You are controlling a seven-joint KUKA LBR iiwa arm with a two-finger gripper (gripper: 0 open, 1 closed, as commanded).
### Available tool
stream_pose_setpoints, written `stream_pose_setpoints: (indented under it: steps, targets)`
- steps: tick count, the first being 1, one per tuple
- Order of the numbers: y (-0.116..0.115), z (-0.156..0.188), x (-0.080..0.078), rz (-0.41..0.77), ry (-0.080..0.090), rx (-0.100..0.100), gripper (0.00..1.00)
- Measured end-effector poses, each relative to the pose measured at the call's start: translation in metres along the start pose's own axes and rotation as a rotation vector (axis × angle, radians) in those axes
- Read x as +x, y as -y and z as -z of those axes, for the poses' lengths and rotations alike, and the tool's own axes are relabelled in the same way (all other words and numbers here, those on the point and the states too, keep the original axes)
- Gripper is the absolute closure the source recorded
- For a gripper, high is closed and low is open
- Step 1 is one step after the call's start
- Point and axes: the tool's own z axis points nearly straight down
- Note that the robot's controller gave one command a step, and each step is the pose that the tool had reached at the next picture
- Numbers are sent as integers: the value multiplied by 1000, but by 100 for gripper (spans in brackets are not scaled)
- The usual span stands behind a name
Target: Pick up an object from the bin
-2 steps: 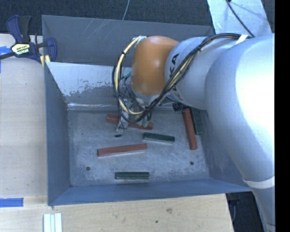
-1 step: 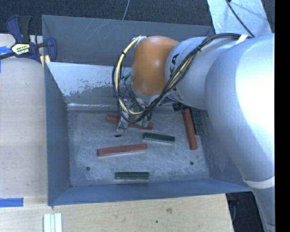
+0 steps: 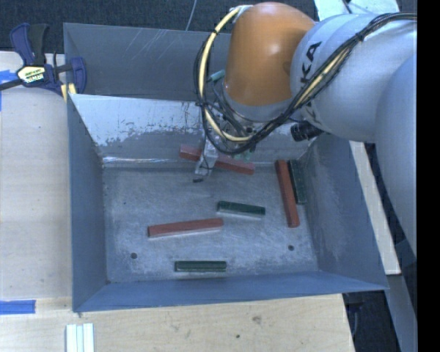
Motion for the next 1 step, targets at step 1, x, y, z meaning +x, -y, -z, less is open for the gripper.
stream_pose_setpoints:
  steps: [1]
  targets:
    - [0,0,0,0,0,0,100]
